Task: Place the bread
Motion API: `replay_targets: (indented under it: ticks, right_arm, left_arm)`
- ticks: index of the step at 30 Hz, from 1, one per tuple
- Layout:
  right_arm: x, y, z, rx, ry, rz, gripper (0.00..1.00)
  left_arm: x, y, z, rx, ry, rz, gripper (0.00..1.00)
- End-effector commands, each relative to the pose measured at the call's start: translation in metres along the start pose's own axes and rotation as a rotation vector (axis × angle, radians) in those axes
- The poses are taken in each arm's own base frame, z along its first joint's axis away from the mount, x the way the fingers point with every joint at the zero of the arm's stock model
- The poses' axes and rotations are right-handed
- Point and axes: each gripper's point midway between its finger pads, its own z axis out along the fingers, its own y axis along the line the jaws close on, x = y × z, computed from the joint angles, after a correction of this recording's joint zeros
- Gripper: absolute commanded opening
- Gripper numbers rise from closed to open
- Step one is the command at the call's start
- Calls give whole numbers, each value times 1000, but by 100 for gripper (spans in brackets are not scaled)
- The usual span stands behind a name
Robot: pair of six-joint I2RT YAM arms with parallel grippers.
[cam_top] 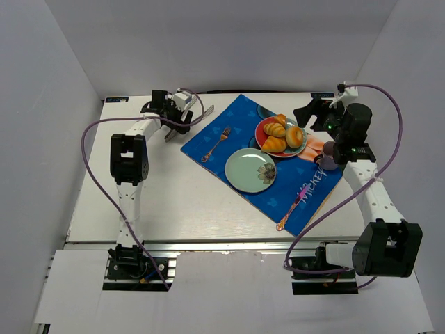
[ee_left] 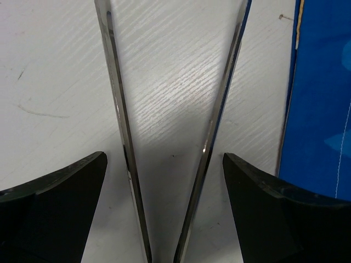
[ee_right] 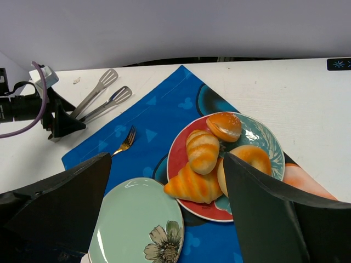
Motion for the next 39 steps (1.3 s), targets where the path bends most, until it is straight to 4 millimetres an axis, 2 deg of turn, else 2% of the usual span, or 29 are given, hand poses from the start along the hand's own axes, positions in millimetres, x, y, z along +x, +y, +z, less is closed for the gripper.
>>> replay_targets:
  ticks: [1,8,14,20,22,25,26,27,28,33,36,39]
  right_arm:
    - [-12,6,3,-30,-44,-26,89]
    - [-9,4,4,-25,-37,-26,89]
    - [-7,4,4,-26,-34,-23,89]
    - [-8,4,6,-30,-32,-19,89]
    - [-7,4,7,-33,-30,-18,89]
    - [-7,4,8,-31,-31,-17,89]
    - [-8,4,8,-33,-32,-16,89]
    - [-8,4,9,-34,-30,-15,89]
    - [-8,4,9,-35,-31,-17,89]
    - [-10,5,9,-39,-34,-14,89]
    - [-12,8,8,-48,-38,-12,89]
    - [-14,10,5,-53,-43,-10,89]
  left_arm:
    - [-25,8,-6,-44,-54,9,98]
    - [-22,10,1,-67,-49,-15,97]
    - [-10,4,8,-46,-25,-22,88]
    - [-4,0,15,-33,3,-22,84]
    - [-4,0,15,-30,6,-20,76]
    - [-1,1,17,-34,13,-20,70]
    - [-3,1,16,-33,11,-20,66]
    - [-4,1,15,-34,8,-20,58]
    - [-4,1,15,-36,9,-20,56]
    - [-22,6,6,-55,-23,-17,49]
    - [-49,12,-10,-78,-75,-14,49]
    - [-87,15,-36,-96,-152,-12,49]
